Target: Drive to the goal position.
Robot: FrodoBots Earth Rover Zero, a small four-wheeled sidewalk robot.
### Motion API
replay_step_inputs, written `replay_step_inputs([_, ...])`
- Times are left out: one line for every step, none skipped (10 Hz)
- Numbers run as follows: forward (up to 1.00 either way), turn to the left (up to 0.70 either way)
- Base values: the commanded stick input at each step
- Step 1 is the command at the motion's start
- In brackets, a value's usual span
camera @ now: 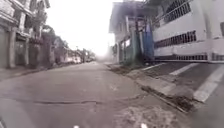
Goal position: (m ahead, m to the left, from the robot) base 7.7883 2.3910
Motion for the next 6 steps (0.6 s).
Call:
replay_step_inputs([1.00,0.01])
replay_step_inputs([1.00,0.01])
replay_step_inputs([1.00,0.01])
replay_step_inputs([1.00,0.01])
replay_step_inputs([1.00,0.01])
replay_step_inputs([1.00,0.01])
